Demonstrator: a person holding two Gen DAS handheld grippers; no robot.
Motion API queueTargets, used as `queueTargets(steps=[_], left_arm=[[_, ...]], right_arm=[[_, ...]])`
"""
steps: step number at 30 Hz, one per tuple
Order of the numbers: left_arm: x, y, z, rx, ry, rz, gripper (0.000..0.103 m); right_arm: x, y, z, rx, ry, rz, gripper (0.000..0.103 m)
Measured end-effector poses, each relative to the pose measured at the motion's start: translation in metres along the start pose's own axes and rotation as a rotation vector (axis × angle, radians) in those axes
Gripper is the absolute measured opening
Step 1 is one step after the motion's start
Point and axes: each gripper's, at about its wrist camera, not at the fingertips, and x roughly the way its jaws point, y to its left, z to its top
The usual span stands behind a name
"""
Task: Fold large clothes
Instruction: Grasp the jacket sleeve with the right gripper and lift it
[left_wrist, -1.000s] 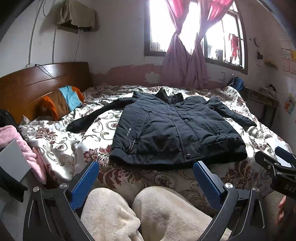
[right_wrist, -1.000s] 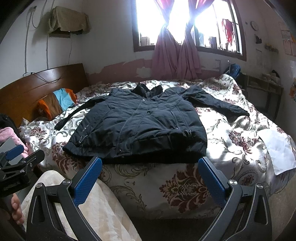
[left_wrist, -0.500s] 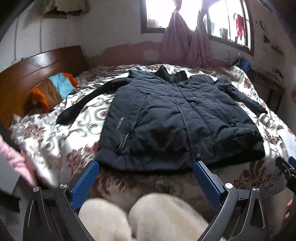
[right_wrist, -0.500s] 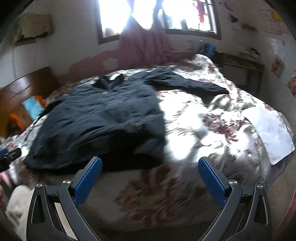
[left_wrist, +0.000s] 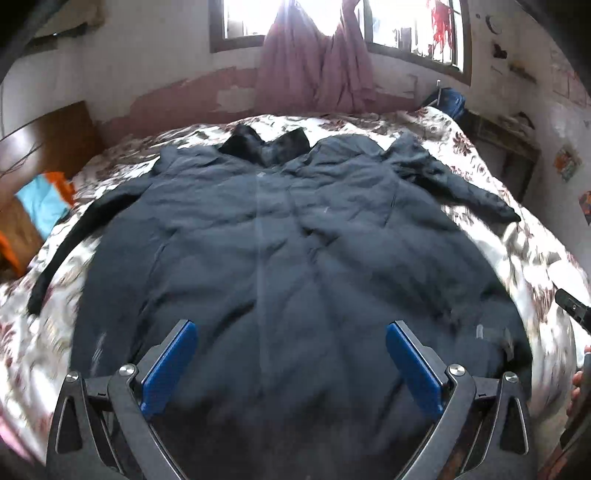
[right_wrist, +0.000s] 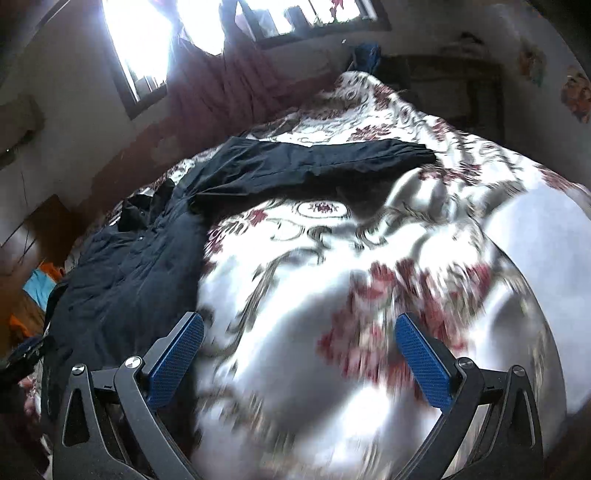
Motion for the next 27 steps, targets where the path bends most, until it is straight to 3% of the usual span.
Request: queueTargets(steps=[4,8,10,15,20,22,24,25,27], left_arm=[[0.042,-0.029,0.048,0.056,-0.034,0.028,0.103],[0.089,-0.048,0.088,0.033,-0.030,-0.057,0.103],[0.111,-0.057,0.101,0.020,-0.019,-0.081,0.103],[0.149,-0.076,0.113,0.028,-0.028,-0.068,0.103],[0.178,-0.086,0.110,-0.002,-0.011,-0.161,0.103],[0.190,-0.087,0.107,-0.016,0.016,-0.193,0.103],[0.204,-0.087,0.101,-0.029,0.057,-0.204,0.103],[0.211,-0.086,0.098,-0.035,0.073,-0.219,0.103],[0.219,-0.084,0.092,-0.054,0.083,-0.252,0.103]], right_arm=[[0.047,-0.002,0.041,-0.004,0.047,-0.028,0.102],[0.091,-0.018,0.081,0.109,0.056,-0.013,0.102],[0.111,-0.029,0.100,0.188,0.008,-0.007,0.102],[0.150,-0.046,0.128,0.313,-0.026,0.001,0.102],[0.192,-0.071,0.139,0.545,-0.005,0.047,0.101],[0.209,-0.079,0.138,0.623,0.017,0.063,0.089],[0.224,-0.084,0.133,0.682,0.037,0.031,0.065],[0.229,-0.087,0.128,0.715,0.035,0.017,0.059],[0.233,-0.091,0.120,0.781,0.015,0.019,0.028]])
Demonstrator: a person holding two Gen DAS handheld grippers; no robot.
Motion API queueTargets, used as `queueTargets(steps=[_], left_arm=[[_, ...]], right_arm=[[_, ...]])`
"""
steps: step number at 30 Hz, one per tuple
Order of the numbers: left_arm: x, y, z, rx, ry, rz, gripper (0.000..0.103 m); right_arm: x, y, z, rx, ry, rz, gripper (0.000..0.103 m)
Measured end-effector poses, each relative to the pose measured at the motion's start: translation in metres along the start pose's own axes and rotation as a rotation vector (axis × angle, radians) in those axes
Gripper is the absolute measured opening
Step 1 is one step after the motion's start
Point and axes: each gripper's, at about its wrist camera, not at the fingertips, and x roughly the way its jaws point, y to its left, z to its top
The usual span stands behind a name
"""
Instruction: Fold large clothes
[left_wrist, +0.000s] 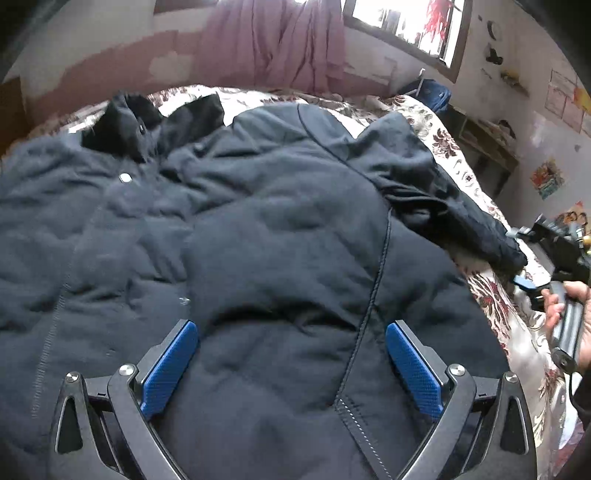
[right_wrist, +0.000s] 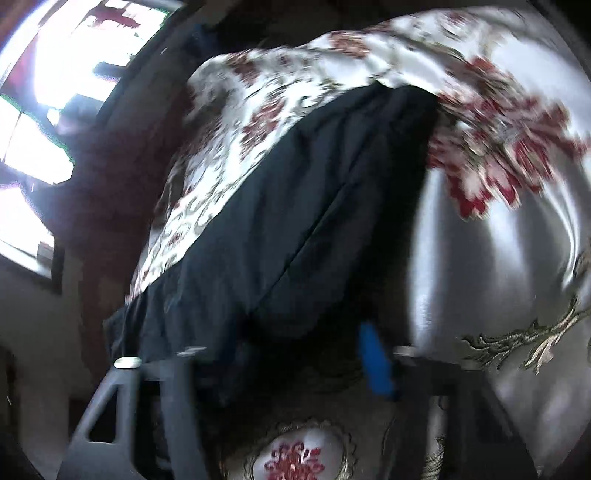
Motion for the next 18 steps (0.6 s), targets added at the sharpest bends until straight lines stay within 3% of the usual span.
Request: queueTargets(steps=[1,2,5,13,18], left_arm=[[0.003,0.002,-0.002,-0.006,0.002,-0.013,0.103],[0.008,0.005,-0.003,-0.014,0.007,-0.030,0.103],[0.018,0.012,-0.003,-0.044,0.024,-0.080,0.103],[0.015,0.023,-0.007,-0.105,-0.019,-0.169,0.103],[-0.023,0.053,-0.001,-0.210,-0.037,-0.328,0.103]], right_arm=[[0.001,-0.001,-0.001,0.023,-0.007,0.010,0.023],[-0.001,0.001,-0.002,0.029,-0.020,0.007,0.011],[-0.016,0.024,-0.001,-0.047,-0.082,-0.006,0.006],[-0.099,0.185,-0.003,-0.514,-0.327,-0.019,0.004],[-0.141,0.302,-0.074,-0.914,-0.462,0.053,0.004]])
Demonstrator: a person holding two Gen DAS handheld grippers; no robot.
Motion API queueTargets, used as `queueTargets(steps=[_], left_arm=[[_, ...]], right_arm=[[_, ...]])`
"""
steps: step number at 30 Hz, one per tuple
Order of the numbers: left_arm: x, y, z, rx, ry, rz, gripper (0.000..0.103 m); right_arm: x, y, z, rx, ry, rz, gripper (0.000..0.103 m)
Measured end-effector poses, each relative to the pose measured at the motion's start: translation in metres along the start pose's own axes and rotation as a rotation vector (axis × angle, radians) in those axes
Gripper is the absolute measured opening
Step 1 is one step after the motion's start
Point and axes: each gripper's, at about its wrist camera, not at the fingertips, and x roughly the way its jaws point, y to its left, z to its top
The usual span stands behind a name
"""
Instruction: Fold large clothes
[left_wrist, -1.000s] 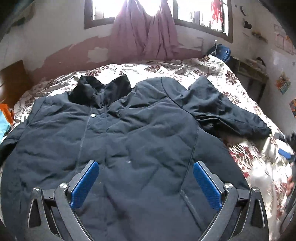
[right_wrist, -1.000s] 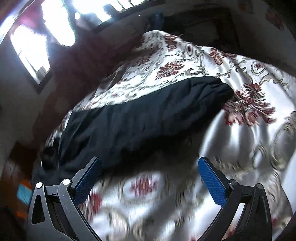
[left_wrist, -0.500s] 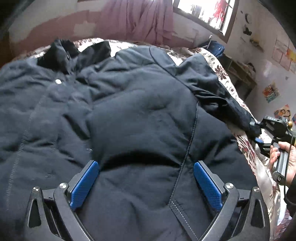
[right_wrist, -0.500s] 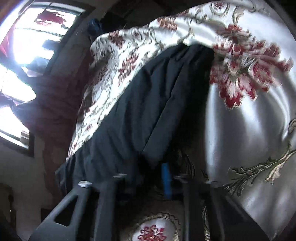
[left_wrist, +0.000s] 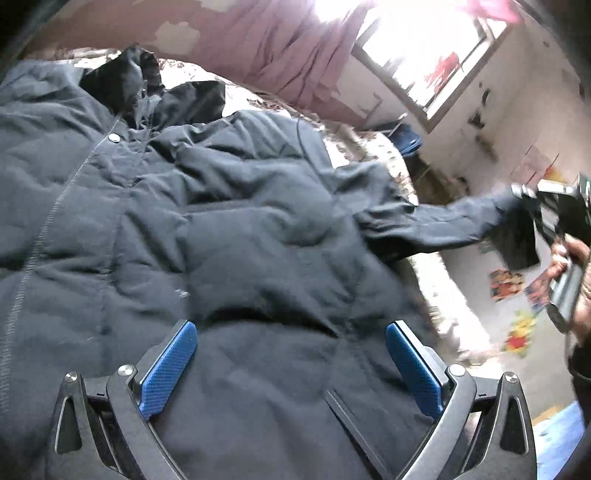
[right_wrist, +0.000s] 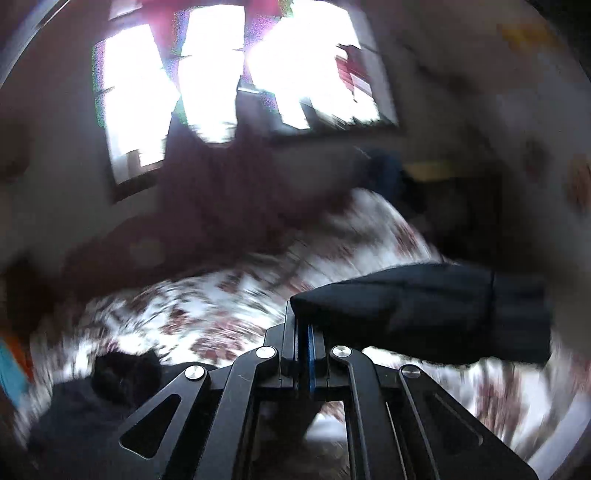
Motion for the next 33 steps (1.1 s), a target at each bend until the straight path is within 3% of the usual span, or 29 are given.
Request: queueTargets(steps=[3,6,10,12,15,20,23,24,30,33], left_arm=[[-0.044,0.007,0.008,0.026,-0.027,0.007,0.103],[-0.095,0.020,0.014,0.075,-0.076,0.110,0.103],[-0.152,0.053,0.018,0.095,-0.129,0.230,0.103],[-0.176,0.077,0.019,0.087,-0.169,0.308,0.103],[-0.200,0.113,0.018,0.023,-0.230,0.352,0.103],[-0.232,0.167,0.008,-0.119,-0.396,0.206,0.103],[-0.221,0.191,0.010,-0.175,-0.384,0.110,0.103],[-0.215,0.197,0.012,-0.205,-0.363,0.092,0.103],[-0.201,0.207,0.027,-0.197,-0.376,0.021,0.103],[-0.199,0.200,0.035,-0.140,-0.404,0.004,0.103]], right_arm=[[-0.018,0.077,0.011,-0.202,-0.060,0.104,0.004],[-0.032,0.148,0.000,-0.323,-0.063,0.218,0.004],[-0.045,0.217,-0.035,-0.390,0.006,0.367,0.004],[-0.050,0.250,-0.065,-0.468,0.059,0.419,0.004],[-0.049,0.286,-0.119,-0.584,0.165,0.466,0.004],[-0.033,0.305,-0.204,-0.708,0.374,0.492,0.005],[-0.011,0.302,-0.253,-0.756,0.537,0.497,0.010],[-0.007,0.299,-0.264,-0.754,0.566,0.506,0.016],[-0.029,0.244,-0.266,-0.559,0.615,0.555,0.045],[-0.043,0.215,-0.257,-0.505,0.602,0.524,0.046]])
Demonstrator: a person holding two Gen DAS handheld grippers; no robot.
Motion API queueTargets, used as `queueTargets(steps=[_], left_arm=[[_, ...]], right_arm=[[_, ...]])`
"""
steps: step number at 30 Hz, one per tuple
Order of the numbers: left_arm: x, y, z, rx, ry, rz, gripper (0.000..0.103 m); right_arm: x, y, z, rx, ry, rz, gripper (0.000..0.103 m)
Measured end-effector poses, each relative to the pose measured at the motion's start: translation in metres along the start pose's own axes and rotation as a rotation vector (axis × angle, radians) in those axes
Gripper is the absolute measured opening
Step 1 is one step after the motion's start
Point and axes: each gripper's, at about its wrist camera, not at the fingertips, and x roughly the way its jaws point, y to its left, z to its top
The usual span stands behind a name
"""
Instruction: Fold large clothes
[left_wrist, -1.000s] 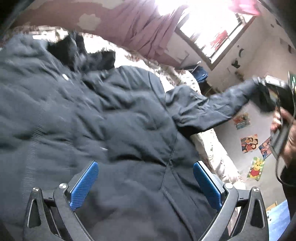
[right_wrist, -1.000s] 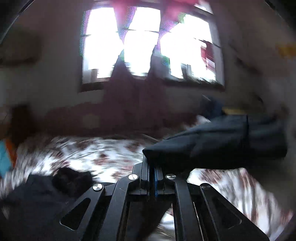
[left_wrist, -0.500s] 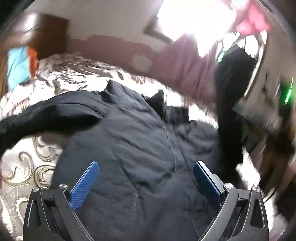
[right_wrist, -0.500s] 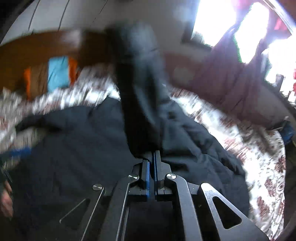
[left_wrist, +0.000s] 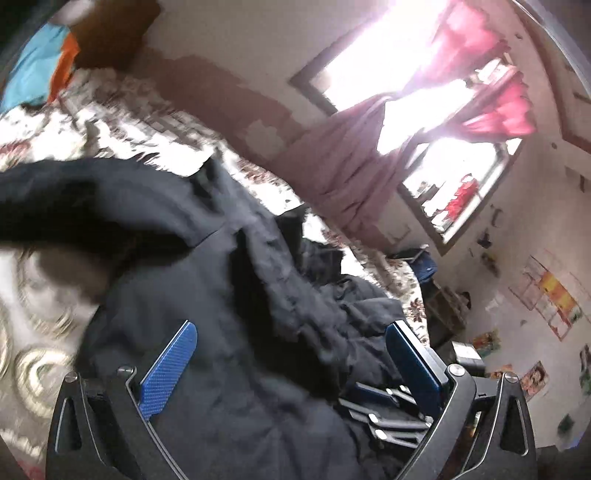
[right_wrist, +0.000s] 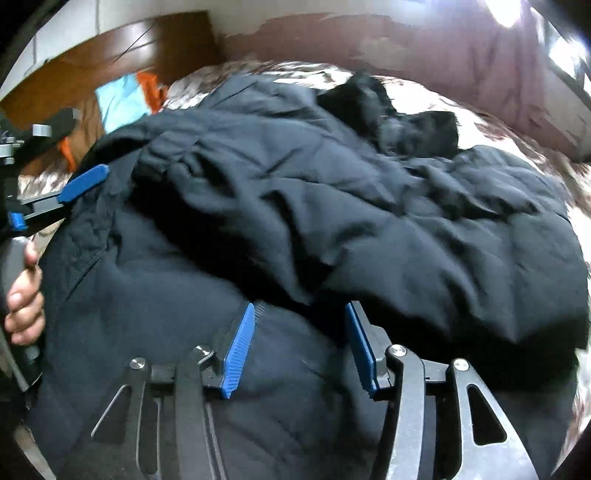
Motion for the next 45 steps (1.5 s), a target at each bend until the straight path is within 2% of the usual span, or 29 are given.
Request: queueTargets(steps=[2,4,5,7,9,10,12,14,16,18,20,23,26,32,34,36,38,39,40,41,42,44,45], left_arm=[[0.011,-0.013,0.001,0.043,0.036,0.001,0.103],[0.034,-0.023,0.000,0.083,0.098,0.054,0.101],[0.041,-0.025,-0.001,0.090,0.118,0.085,0.096],[0.057,-0.026,-0.002,0.099,0.156,0.175,0.082],[0.060,-0.023,-0.002,0.091,0.164,0.200,0.058],[0.060,-0.021,-0.001,0.080,0.159,0.206,0.050],[0.058,-0.013,0.002,0.033,0.145,0.196,0.010],[0.049,-0.010,0.002,0.015,0.108,0.154,0.007],[0.034,-0.025,0.004,0.089,0.033,0.166,0.006],[0.021,-0.040,0.006,0.169,-0.027,0.217,0.006],[0.013,-0.048,0.008,0.205,-0.046,0.272,0.006],[0.017,-0.039,0.006,0.202,0.025,0.330,0.006],[0.021,-0.025,0.002,0.186,0.057,0.352,0.006],[0.028,-0.009,0.004,0.109,0.101,0.255,0.009],[0.027,-0.007,0.001,0.081,0.104,0.234,0.015],[0.025,-0.006,-0.001,0.049,0.115,0.215,0.035],[0.016,-0.005,-0.003,0.013,0.100,0.179,0.043],[0.011,-0.004,-0.002,-0.003,0.087,0.149,0.059],[0.005,-0.004,-0.001,-0.015,0.070,0.119,0.069],[-0.005,-0.002,0.001,-0.034,0.031,0.079,0.083],[-0.014,-0.001,0.003,-0.051,-0.007,0.049,0.090],[-0.038,0.007,0.011,-0.096,-0.095,-0.004,0.098],[-0.046,0.011,0.014,-0.114,-0.122,-0.007,0.099]], right_arm=[[-0.002,-0.009,-0.006,0.035,-0.011,-0.008,0.046],[-0.009,-0.021,-0.011,0.083,-0.018,-0.017,0.046],[-0.014,-0.025,-0.016,0.100,-0.025,-0.022,0.046],[-0.023,-0.031,-0.026,0.114,-0.040,-0.051,0.046],[-0.025,-0.036,-0.027,0.114,-0.059,-0.092,0.046],[-0.019,-0.041,-0.014,0.116,-0.065,-0.109,0.046],[-0.020,-0.046,-0.009,0.132,-0.094,-0.151,0.046],[-0.011,-0.050,0.012,0.140,-0.127,-0.170,0.046],[-0.006,-0.052,0.029,0.146,-0.150,-0.173,0.046],[0.004,-0.049,0.045,0.142,-0.163,-0.164,0.045],[0.022,-0.044,0.058,0.121,-0.144,-0.144,0.041],[0.056,-0.036,0.069,0.102,-0.078,-0.114,0.038],[0.087,-0.029,0.065,0.091,-0.008,-0.121,0.038],[0.106,-0.030,0.047,0.159,-0.045,-0.108,0.040],[0.105,-0.028,0.045,0.158,-0.055,-0.121,0.044],[0.101,-0.026,0.044,0.166,-0.064,-0.146,0.055],[0.098,-0.024,0.044,0.178,-0.052,-0.170,0.061],[0.096,-0.024,0.046,0.182,-0.034,-0.182,0.064],[0.094,-0.022,0.050,0.185,-0.008,-0.190,0.066],[0.091,-0.021,0.054,0.188,0.014,-0.190,0.068],[0.086,-0.020,0.058,0.190,0.021,-0.182,0.069],[0.074,-0.014,0.067,0.188,0.005,-0.167,0.072],[0.067,-0.009,0.072,0.182,-0.008,-0.165,0.076]])
